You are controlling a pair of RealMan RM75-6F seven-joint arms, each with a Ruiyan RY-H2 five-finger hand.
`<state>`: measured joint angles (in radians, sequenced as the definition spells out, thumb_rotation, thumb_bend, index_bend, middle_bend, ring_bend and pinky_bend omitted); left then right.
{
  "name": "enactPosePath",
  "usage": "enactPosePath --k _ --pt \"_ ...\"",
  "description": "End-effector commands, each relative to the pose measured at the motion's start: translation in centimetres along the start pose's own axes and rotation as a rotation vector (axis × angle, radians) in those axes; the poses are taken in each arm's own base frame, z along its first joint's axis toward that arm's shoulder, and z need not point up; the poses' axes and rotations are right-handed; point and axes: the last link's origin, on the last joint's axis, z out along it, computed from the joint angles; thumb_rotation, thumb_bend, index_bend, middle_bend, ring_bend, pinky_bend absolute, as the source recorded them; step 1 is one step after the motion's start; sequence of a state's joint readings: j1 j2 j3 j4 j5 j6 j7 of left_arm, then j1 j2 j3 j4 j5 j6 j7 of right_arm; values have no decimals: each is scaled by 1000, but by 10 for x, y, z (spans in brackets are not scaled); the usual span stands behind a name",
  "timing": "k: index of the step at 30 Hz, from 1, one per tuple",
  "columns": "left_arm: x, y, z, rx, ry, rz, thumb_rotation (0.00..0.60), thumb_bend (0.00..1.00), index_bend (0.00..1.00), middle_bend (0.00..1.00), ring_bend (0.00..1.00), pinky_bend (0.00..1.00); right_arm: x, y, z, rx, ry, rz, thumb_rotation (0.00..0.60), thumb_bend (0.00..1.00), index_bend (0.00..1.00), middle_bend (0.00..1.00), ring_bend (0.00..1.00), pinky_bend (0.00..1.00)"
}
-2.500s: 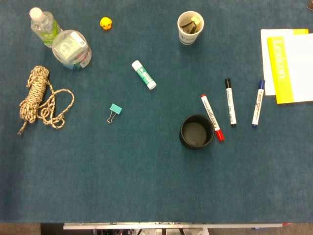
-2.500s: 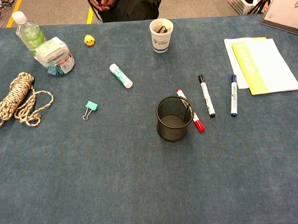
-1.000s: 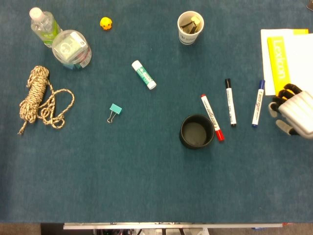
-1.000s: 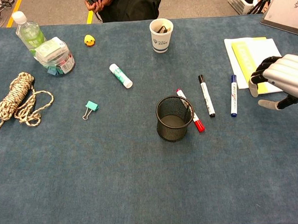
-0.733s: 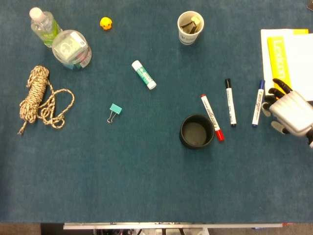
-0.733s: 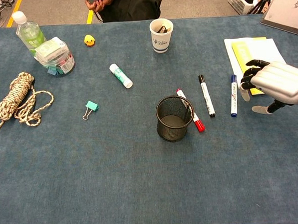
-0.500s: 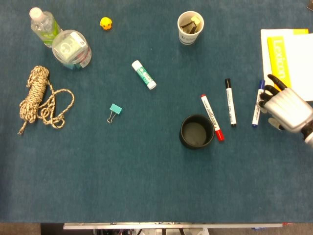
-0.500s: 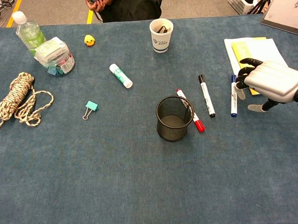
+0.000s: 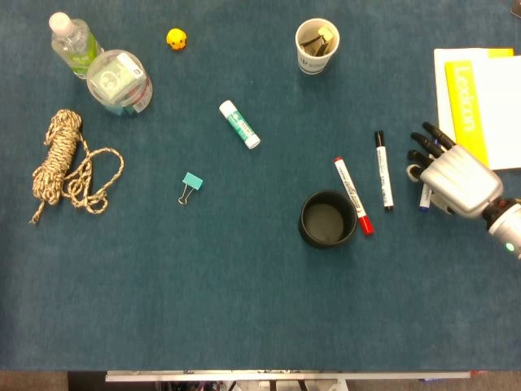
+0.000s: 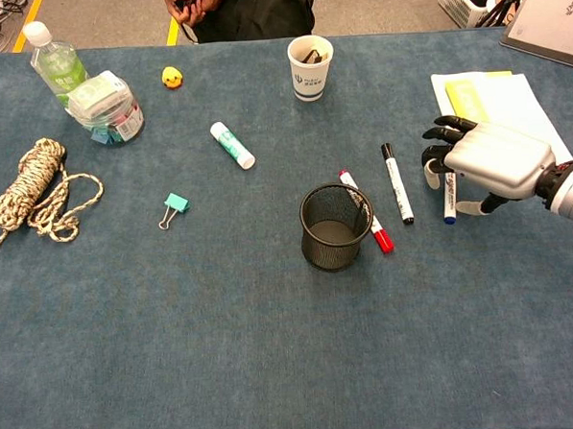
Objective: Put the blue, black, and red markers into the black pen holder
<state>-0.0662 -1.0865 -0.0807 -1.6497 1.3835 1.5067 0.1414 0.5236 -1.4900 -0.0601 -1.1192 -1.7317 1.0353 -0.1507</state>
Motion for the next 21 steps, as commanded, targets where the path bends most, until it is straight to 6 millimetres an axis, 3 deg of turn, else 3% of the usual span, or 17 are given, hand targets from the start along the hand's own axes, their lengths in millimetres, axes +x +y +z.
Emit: enactPosePath --k 1,21 --pt "-1 -1 1 0 -2 0 600 470 265 310 280 128 -1 -3 -2 -3 10 16 600 181 444 276 78 0" --pt "-1 -3 2 -2 -1 -5 600 469 265 310 280 128 -10 -12 3 15 11 24 600 279 458 270 76 0"
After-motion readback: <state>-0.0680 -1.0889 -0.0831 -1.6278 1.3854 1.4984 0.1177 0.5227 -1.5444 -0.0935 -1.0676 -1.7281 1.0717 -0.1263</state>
